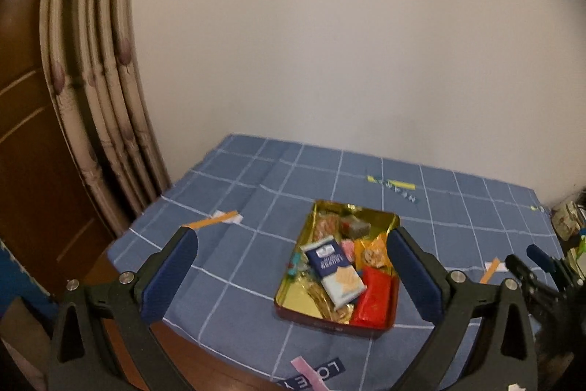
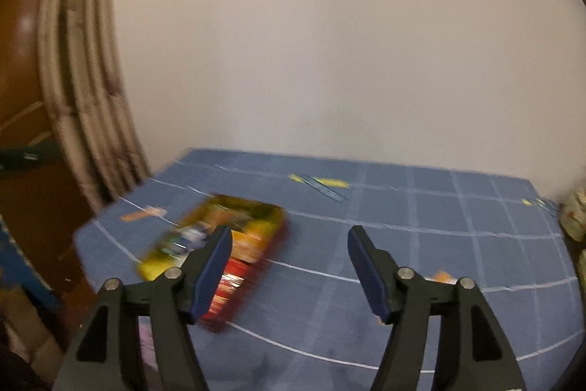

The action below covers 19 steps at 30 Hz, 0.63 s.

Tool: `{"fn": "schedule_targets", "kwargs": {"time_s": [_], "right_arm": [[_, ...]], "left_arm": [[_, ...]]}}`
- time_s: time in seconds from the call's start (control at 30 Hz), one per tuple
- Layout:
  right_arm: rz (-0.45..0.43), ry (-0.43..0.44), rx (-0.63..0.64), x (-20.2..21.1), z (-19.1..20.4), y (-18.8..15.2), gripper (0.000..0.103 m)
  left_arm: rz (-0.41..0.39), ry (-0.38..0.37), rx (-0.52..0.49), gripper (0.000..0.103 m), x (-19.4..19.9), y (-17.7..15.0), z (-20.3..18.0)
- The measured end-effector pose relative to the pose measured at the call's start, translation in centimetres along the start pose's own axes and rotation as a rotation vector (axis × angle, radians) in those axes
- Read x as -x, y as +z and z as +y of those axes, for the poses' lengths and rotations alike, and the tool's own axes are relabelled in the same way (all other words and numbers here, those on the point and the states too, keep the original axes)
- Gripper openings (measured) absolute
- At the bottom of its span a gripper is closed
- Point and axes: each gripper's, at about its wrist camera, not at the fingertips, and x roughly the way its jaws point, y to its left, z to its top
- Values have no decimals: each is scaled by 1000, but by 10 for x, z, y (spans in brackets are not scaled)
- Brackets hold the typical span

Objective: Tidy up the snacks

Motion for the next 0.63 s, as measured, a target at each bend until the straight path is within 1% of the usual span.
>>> {"fn": "schedule_targets", "kwargs": {"time_s": [0.07,0.1,0.2,0.3,0.37,0.4,0.5,0.53,0.63], "right_arm": [[54,-53,-26,-16,-31,-10,67],[95,-96,-39,-26,-51,-17,67],[199,-189,-80,-52,-108,-37,67],[297,-255,-120,-74,-156,-55,67],[338,-305,-141,-88,-188,-65,67],[355,-322,-156,-93,-201,-68,67],[401,-353,-215,-110,-237,-78,68],[386,-377,-192,-113,-242,-76,69],[390,-368,-189,-130,-257,-70,75]], "left_arm": [[34,-1,-8,103,-9,-3,-2],[55,-4,-15,103,-14,-4,-4],[112,-18,-22,103,-31,-11,-11],[150,4,-36,103,-47,-18,-20],[149,17,-48,103,-53,-22,-25],[149,42,-67,103,-57,-24,-31],[155,59,-93,103,-65,-26,-38],[162,62,-100,103,-67,-27,-40],[198,66,-91,103,-75,-26,-41]]}}
